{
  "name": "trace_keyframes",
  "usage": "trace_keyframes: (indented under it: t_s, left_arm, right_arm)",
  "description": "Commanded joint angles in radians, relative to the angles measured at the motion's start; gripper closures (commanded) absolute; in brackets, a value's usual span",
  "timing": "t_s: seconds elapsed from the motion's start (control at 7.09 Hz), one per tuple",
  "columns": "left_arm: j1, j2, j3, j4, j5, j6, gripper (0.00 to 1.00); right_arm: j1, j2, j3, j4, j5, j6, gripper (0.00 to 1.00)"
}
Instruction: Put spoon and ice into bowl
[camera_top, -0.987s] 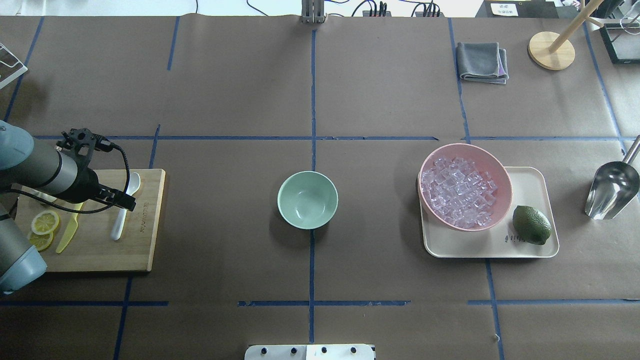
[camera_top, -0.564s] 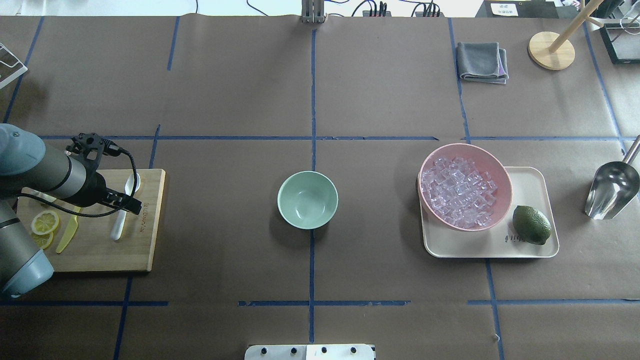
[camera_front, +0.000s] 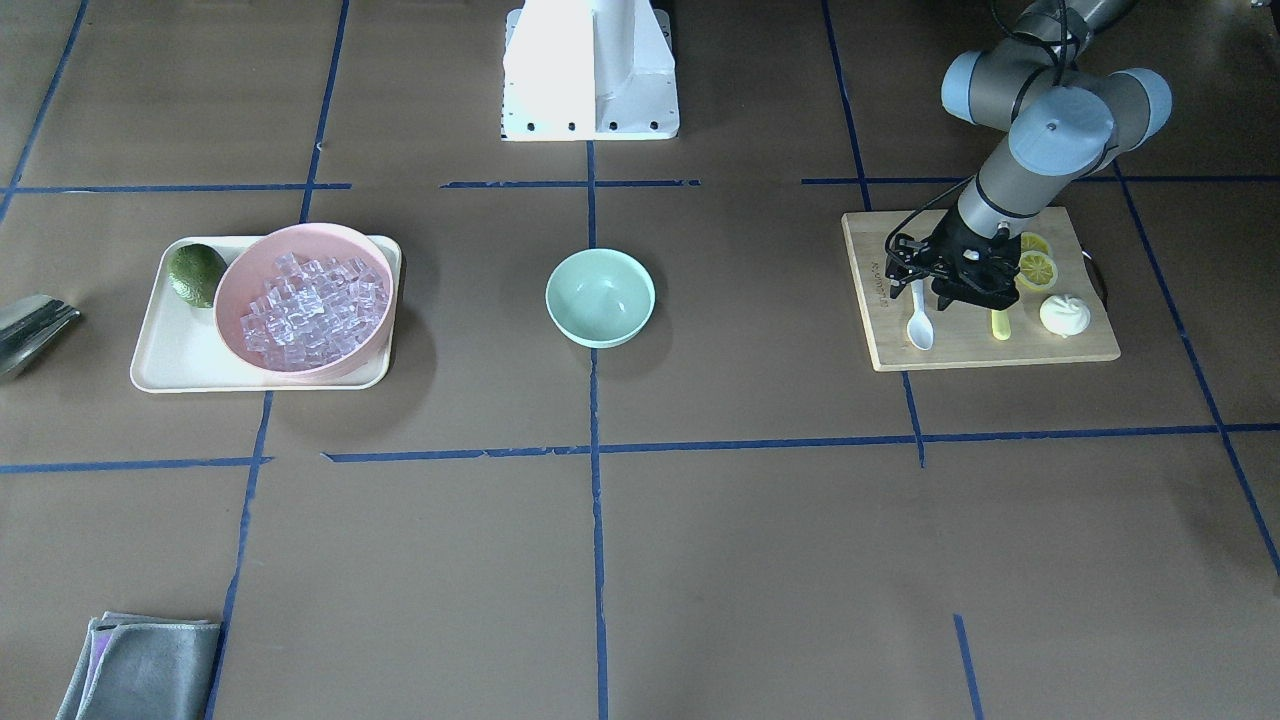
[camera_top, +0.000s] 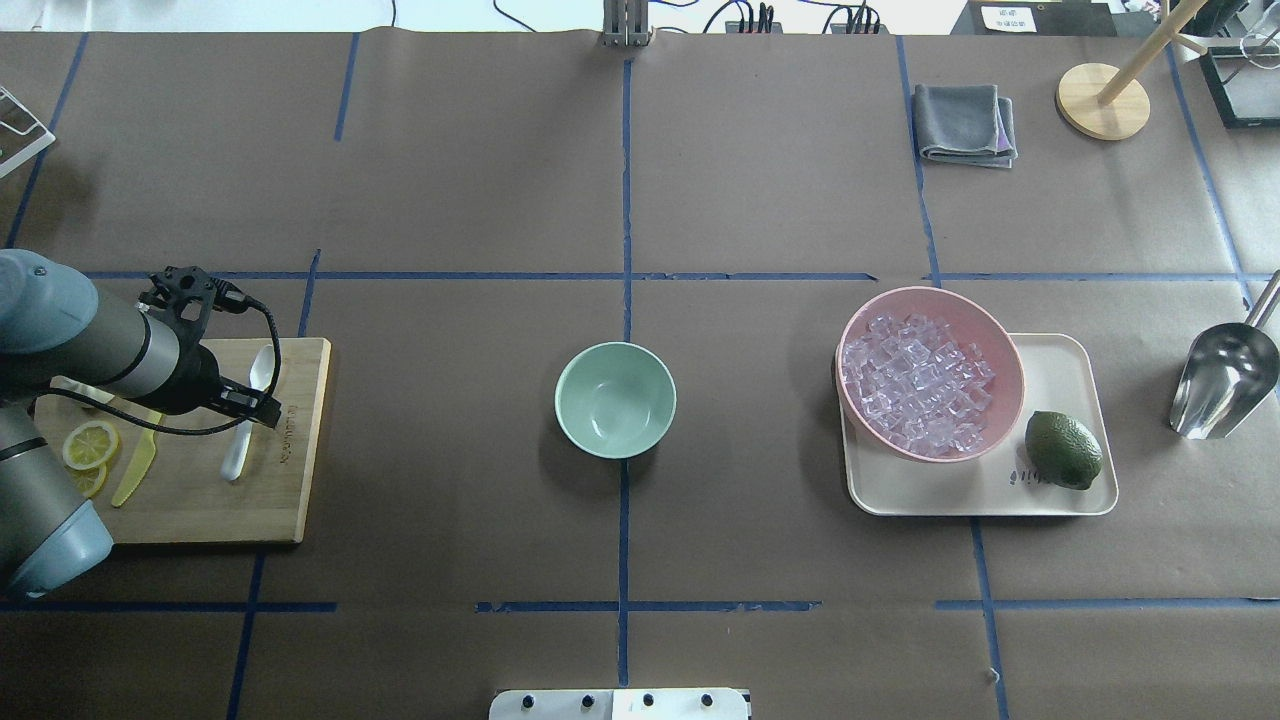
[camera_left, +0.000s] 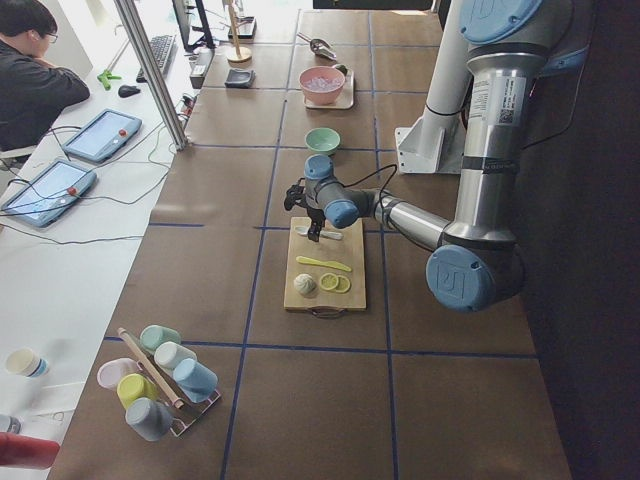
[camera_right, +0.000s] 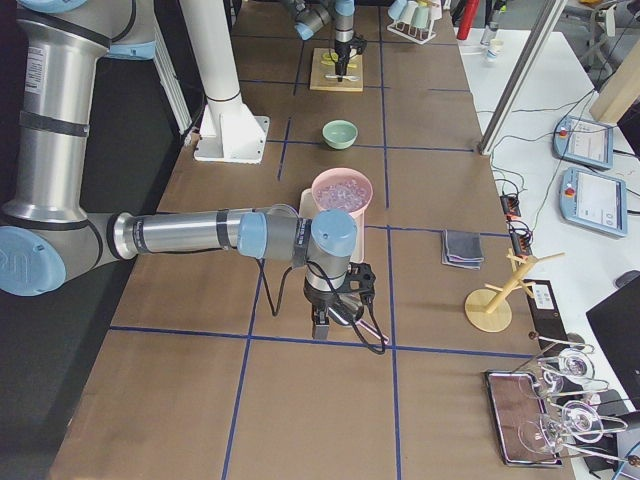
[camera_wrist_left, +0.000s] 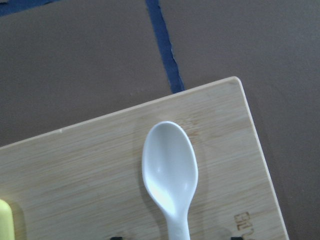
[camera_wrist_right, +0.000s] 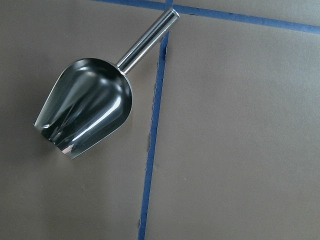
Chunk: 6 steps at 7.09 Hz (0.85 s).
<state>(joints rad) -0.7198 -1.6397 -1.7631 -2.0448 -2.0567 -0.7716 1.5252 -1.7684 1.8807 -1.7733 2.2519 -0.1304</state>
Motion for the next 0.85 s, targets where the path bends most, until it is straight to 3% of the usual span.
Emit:
trace_keyframes:
  t_s: [0.0, 0.71]
  left_arm:
    - [-0.004, 0.001, -0.012, 0.000, 0.001, 0.000, 0.97]
    - [-0.003, -0.014, -0.062, 0.009, -0.003, -0.002, 1.00]
  right_arm:
    - [0.001, 0.001, 0.001, 0.000, 0.000, 0.000, 0.00]
    - [0.001, 0.000, 0.001, 0.000, 0.002, 0.000, 0.00]
